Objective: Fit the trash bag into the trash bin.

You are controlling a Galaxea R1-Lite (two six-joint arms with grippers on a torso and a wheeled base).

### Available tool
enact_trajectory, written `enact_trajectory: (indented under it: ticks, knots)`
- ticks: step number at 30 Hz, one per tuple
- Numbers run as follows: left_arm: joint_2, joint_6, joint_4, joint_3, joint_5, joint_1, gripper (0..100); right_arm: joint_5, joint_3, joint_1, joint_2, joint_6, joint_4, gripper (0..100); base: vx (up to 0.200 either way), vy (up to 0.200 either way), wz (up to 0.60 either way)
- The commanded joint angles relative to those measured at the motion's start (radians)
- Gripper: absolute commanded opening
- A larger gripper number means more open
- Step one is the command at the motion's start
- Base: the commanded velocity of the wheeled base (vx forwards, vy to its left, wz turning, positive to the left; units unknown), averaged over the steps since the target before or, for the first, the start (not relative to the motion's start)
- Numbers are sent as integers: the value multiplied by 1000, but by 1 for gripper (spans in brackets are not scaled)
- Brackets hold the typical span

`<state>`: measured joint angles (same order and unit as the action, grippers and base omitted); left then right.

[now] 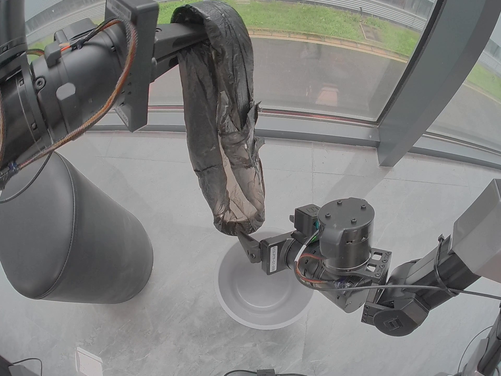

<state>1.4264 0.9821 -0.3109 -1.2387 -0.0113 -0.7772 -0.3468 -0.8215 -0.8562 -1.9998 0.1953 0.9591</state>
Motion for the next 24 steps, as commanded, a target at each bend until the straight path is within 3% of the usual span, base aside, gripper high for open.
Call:
enact_trajectory:
  ticks: [1,24]
  knots:
    - [-30,3,-2,30,27,-10,0,2,-42,26,-20,-47,0,100,0,0,0]
    - [-60,32,-4,61,57,-8,0,0,-206,32,-125,-114,-3,100,0,0,0]
